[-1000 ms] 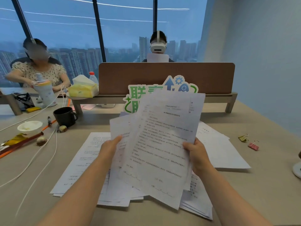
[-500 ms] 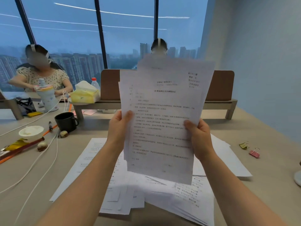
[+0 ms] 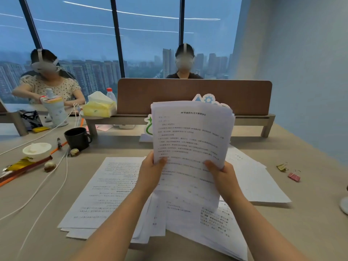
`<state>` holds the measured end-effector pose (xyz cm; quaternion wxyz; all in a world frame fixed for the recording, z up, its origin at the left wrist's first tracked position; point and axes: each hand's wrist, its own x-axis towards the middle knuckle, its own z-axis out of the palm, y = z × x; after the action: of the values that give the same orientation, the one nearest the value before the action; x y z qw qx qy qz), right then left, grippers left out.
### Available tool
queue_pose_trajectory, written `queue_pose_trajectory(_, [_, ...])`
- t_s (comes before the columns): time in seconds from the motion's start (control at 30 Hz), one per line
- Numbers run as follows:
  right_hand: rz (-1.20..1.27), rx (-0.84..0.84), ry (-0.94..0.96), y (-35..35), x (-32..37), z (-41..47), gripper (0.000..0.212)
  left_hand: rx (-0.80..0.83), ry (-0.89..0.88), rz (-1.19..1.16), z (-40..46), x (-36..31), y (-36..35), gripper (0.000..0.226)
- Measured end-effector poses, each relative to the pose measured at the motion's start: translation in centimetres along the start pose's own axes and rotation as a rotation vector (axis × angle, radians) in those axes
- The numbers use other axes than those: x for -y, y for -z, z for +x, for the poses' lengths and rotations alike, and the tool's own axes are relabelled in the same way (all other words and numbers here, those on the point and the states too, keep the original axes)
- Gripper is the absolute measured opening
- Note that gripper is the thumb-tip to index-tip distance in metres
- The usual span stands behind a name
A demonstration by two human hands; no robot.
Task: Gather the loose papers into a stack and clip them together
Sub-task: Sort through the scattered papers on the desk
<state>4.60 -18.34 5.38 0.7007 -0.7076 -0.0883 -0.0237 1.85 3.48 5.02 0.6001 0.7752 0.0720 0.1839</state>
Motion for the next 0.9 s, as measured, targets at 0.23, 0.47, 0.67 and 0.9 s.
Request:
queue_pose_trajectory(0.23, [-0.087,-0.121,-0.026,0.3,0.7,1.0,0.017,0.095,0.329,0.757,-0.6,1.8,1.9,0.074])
queue_pose_trajectory(0.47, [-0.036,-0.207,-0.156,2.0,-0.5,1.2,0.01,0.302,0.551,1.03,-2.6,3.4,2.4,0.088])
queue_pose_trajectory(0.67, [-0.021,-0.252,-0.207,3.1,-1.5,0.8,0.01,0.302,0.534,1.134,-2.8,3.3,1.9,0.078])
queue_pose_trajectory(0.9, [0.01,-0.254,-0.246,3.5,-1.6,0.4,0.012,0.31,0.425,1.252,-3.1,3.5,1.5,0.082])
